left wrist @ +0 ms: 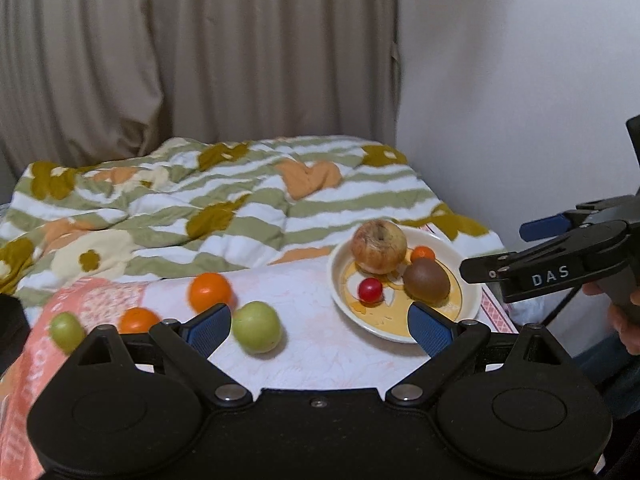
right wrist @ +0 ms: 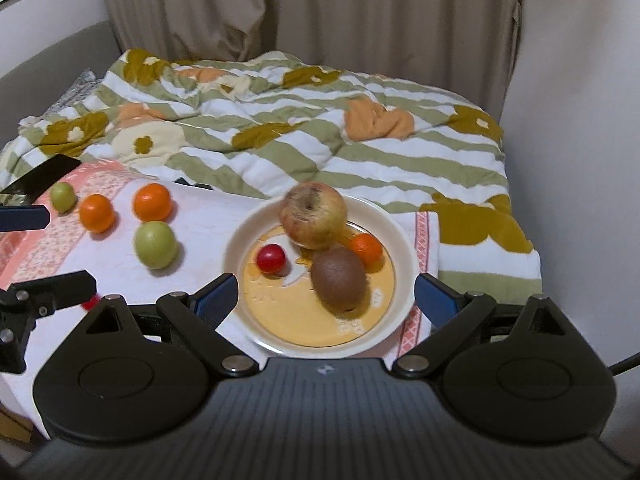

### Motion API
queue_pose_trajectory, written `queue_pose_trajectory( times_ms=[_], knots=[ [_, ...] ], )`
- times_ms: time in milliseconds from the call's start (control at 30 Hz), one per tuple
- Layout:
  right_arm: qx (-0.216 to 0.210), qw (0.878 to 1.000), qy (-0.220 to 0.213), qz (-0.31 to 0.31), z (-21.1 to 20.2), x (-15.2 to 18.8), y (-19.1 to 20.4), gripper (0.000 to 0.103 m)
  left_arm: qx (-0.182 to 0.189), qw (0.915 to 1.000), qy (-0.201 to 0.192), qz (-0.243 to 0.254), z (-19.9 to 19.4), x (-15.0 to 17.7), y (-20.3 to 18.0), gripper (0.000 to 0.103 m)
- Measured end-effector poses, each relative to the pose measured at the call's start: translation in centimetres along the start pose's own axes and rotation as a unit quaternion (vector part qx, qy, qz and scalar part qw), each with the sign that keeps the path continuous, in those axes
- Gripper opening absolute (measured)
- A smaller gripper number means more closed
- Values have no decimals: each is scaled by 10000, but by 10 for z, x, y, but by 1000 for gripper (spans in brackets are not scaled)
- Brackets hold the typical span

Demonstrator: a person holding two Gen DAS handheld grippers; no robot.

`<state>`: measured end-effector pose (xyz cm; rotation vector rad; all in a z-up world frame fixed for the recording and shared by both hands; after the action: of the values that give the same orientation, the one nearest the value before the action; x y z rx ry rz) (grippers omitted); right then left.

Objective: Organize fruits
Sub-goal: 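Move the left gripper to a green apple while the right moves to a red tomato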

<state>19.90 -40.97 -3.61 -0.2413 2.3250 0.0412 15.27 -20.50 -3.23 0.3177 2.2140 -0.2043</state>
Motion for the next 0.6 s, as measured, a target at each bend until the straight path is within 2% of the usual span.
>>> queue_pose_trajectory(
  times_ms=[300, 433, 600],
  knots=[
    [-244, 9995, -191, -71, -40, -7, 36, 103, -720, 9963, -377, -262, -60, 7, 39, 98],
    [-303, 9993, -206, -2, -50, -7, 56, 103, -1018, 9928, -477, -419, -76, 10, 70, 98],
    [-257, 9994, -173, 143, -55, -3, 89, 103, -1201, 9897, -582, -525, -90, 15, 115, 98]
  ],
)
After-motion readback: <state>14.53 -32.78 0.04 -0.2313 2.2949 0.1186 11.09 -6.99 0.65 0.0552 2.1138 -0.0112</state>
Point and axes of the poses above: each gripper's, at about its wrist camera, not at the fingertips, and z roughly the way its jaws point, y to its left, x to its underside, the point moved 2 cm from there along z, roughly the way its jaws point, and after that the axes turned 4 degrees about x, right-handed, at the moved point
